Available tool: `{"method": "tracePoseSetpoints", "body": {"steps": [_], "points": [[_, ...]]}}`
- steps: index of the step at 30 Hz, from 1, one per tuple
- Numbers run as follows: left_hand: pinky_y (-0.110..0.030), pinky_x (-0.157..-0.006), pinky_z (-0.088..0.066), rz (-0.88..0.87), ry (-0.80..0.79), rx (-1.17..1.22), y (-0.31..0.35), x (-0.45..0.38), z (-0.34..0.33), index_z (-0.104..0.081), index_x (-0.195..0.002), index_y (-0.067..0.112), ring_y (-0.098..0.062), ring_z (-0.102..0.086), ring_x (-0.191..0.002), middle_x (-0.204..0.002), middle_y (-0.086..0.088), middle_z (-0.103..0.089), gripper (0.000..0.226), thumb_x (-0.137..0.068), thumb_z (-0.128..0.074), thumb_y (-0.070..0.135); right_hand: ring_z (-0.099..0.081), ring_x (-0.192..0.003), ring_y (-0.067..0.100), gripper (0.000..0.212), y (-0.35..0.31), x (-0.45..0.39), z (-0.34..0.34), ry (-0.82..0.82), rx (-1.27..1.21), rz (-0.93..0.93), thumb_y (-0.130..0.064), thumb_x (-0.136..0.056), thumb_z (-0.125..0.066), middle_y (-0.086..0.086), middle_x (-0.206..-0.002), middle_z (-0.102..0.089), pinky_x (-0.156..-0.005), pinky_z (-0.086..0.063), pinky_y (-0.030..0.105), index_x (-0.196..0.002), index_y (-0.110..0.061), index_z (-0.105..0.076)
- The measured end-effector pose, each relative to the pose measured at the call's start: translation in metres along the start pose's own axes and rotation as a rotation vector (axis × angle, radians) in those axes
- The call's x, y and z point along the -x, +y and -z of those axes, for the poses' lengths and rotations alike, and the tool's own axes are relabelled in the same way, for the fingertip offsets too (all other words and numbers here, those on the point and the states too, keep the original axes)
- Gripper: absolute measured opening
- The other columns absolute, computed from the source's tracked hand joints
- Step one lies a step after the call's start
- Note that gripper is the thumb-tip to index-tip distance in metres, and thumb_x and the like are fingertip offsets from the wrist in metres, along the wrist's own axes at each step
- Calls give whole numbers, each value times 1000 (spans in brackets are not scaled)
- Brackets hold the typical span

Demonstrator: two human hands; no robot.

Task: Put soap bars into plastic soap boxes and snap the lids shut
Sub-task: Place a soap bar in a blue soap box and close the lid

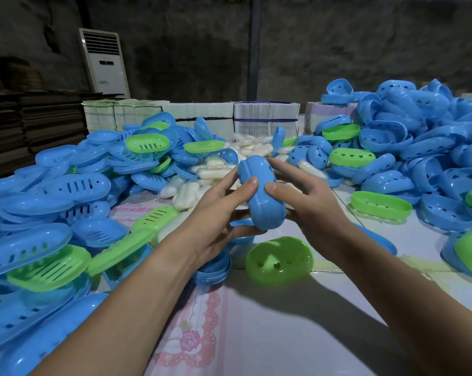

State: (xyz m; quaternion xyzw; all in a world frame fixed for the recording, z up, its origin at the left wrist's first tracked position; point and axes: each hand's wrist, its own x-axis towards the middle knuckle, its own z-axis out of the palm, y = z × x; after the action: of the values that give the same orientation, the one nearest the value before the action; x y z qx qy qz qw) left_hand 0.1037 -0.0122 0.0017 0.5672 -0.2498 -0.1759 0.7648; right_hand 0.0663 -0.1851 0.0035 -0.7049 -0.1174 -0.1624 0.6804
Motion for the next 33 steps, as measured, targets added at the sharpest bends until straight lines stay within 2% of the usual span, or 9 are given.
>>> {"method": "tracePoseSetpoints", "body": {"steps": [7,11,16,19,22,27,30,33], "points": [[-43,-71,-63,-37,38,21,0,0,-2,-60,-139,28,-29,-75,-94,-132,-23,-63,57,-83,-70,30,-65,-117,16,54,3,-2,3,-33,-20,20,-28,-82,-74,-9,-134,-62,-95,-56,43,-134,-29,-61],[-45,-72,-63,-50,53,45,0,0,-2,-60,-139,26,-29,-74,-93,-134,-27,-59,52,-88,-70,23,-68,-110,17,52,2,-3,3,-24,12,46,-27,-81,-74,-9,-131,-64,-91,-58,45,-132,-30,-62],[-47,-76,-62,-53,27,18,0,1,0,-60,-139,28,-32,-74,-101,-131,-23,-65,56,-85,-71,27,-70,-105,16,52,4,-2,2,-26,-22,70,-23,-81,-74,-13,-124,-66,-85,-60,38,-132,-27,-62],[-44,-74,-62,-50,6,-41,-1,0,1,-62,-135,33,-32,-74,-103,-125,-19,-69,52,-84,-70,32,-69,-109,17,51,4,-1,2,-43,-21,66,-21,-83,-70,-8,-129,-65,-86,-59,38,-133,-23,-61],[-44,-76,-62,-45,-12,-110,-1,0,1,-59,-137,38,-34,-73,-107,-119,-16,-72,55,-83,-69,38,-69,-109,20,47,4,-1,4,-61,-26,60,-20,-84,-69,-5,-128,-66,-86,-59,42,-130,-27,-63],[-40,-73,-61,-24,-39,-108,1,0,4,-60,-136,39,-33,-75,-101,-109,-11,-74,54,-83,-71,38,-69,-108,21,44,5,-2,6,-64,-21,71,-19,-81,-72,-7,-128,-66,-87,-59,42,-123,-32,-66],[-41,-74,-62,-27,-15,-132,-2,0,1,-59,-135,43,-30,-75,-96,-102,-5,-75,55,-81,-71,42,-67,-112,20,44,5,-2,8,-75,-1,57,-20,-83,-70,-7,-129,-66,-86,-59,43,-125,-31,-66],[-39,-75,-63,-63,38,-210,-7,-1,-5,-49,-144,47,-26,-75,-97,-112,-8,-72,57,-90,-66,44,-68,-111,21,49,7,-2,7,-69,-29,27,-20,-83,-67,-4,-129,-66,-83,-58,37,-131,-29,-63]]}}
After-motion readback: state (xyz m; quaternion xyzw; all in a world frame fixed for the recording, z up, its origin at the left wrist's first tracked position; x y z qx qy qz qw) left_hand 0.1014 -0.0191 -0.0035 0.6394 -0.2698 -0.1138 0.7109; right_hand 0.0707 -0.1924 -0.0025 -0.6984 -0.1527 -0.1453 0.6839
